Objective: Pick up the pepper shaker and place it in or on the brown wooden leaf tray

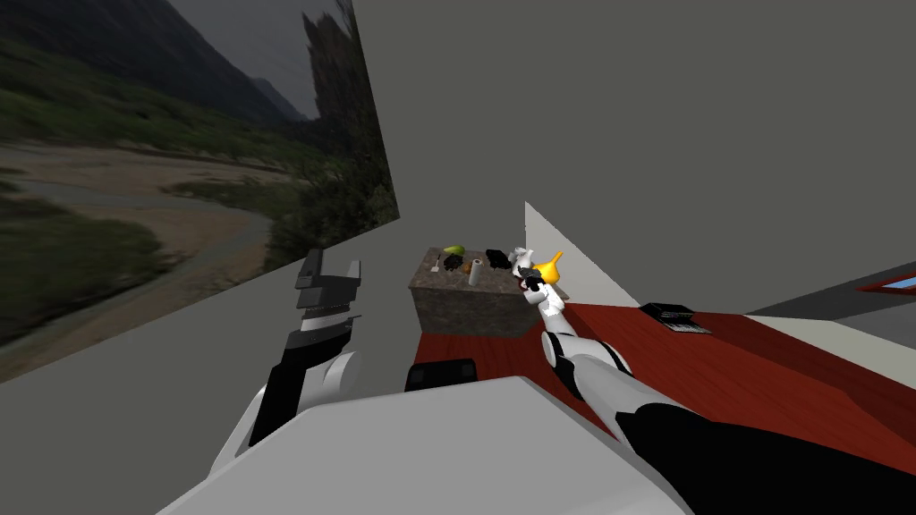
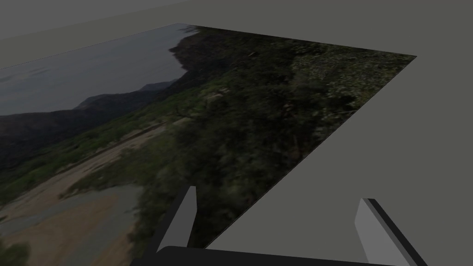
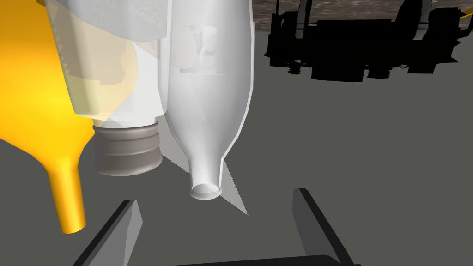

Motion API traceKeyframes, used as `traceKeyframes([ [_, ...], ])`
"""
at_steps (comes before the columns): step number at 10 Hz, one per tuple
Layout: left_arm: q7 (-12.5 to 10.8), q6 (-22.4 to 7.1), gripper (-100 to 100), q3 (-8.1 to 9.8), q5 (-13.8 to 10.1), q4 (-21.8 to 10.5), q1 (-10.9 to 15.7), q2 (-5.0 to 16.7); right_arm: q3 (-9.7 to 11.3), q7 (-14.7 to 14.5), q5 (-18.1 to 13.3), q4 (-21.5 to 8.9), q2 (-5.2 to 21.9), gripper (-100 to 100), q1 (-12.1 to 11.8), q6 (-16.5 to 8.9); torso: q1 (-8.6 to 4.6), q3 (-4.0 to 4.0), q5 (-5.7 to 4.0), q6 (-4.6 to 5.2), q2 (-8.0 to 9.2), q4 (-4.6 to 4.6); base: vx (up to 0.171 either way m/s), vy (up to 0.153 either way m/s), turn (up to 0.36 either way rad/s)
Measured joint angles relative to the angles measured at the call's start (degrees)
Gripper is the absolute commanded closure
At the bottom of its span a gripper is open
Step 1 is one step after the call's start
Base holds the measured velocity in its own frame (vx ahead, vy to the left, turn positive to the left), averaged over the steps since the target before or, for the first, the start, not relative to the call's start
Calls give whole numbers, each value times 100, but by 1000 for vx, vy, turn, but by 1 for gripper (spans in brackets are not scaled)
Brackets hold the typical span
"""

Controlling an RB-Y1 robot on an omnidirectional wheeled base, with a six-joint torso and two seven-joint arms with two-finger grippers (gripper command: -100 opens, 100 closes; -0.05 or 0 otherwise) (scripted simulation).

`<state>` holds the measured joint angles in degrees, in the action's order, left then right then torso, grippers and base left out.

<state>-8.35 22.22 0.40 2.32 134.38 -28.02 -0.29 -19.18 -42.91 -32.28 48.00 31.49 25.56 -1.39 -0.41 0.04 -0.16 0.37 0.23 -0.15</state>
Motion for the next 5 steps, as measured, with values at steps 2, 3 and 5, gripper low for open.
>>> traceKeyframes([
  [2, 0, 0, 0, 0, 0, 0, 0, 0, -1, -1, 0, 0, 0, 0, -2, 2, -2, -9, -1, -1, -14, -4, 0, 0, 0],
  [3, 0, 0, 0, 0, 0, 0, 0, 0, -1, -1, 0, 0, 0, 0, -2, 2, -2, -10, -1, -1, -16, -4, 0, 0, 0],
  [5, 0, 0, 0, 0, 0, 0, 0, 0, -1, -1, 0, 0, 0, 0, -2, 2, -2, -11, -1, -1, -18, -5, 0, 0, 0],
])
